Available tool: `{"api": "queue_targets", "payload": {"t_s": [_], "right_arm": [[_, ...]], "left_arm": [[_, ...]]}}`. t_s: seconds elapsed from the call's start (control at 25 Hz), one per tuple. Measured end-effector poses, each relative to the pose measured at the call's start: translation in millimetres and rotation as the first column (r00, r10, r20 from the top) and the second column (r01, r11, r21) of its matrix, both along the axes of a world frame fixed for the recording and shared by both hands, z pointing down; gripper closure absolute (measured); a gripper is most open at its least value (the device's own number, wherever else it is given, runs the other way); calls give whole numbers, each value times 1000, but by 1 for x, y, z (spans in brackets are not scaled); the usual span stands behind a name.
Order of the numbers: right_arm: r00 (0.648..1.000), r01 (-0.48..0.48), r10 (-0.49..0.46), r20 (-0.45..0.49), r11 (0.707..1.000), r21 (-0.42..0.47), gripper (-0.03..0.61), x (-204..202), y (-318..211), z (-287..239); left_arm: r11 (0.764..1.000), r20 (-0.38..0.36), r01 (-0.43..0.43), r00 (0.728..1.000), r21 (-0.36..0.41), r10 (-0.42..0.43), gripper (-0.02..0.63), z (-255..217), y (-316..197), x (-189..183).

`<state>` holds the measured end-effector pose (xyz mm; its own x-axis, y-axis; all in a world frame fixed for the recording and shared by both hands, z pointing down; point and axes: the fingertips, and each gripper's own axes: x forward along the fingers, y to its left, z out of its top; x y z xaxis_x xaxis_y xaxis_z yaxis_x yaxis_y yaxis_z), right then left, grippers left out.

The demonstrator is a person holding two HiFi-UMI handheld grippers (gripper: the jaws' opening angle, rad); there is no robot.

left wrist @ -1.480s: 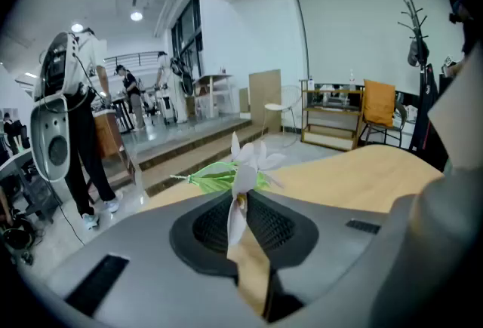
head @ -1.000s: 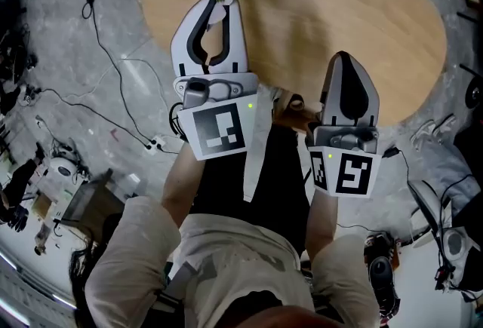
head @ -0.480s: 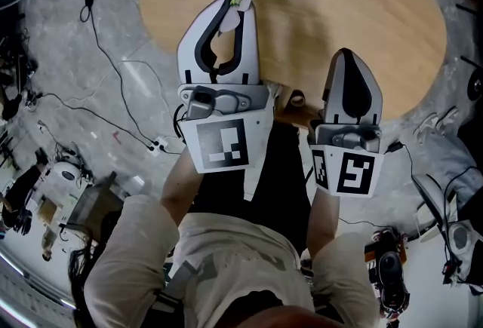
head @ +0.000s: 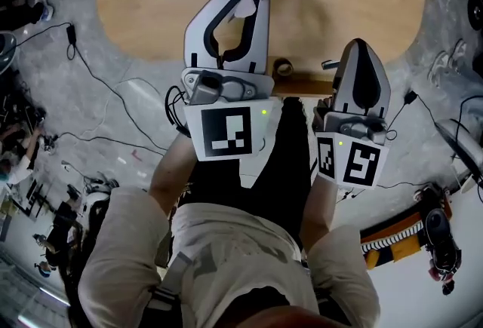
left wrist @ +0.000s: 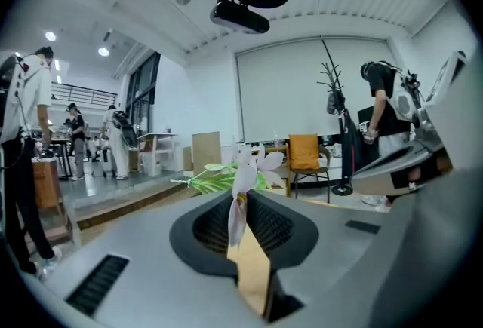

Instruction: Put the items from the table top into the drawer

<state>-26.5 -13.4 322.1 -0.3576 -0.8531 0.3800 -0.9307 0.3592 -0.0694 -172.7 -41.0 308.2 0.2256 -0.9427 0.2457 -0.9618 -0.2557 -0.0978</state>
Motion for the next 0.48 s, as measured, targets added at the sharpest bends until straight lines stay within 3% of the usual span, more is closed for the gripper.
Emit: {"api": "queue_targets", "payload": {"t_s": [0.2,0.48], "right_arm": [[998,-68,69,16,997,-30,574,83,40,-3],[996,-85,83,-41,996,-39,574,169,90,5]], "left_arm": [[993,1,-115,993,-21,115,565,-7,24,98],[984,-87,-124,990,-131,113,565,26,71,205]]}}
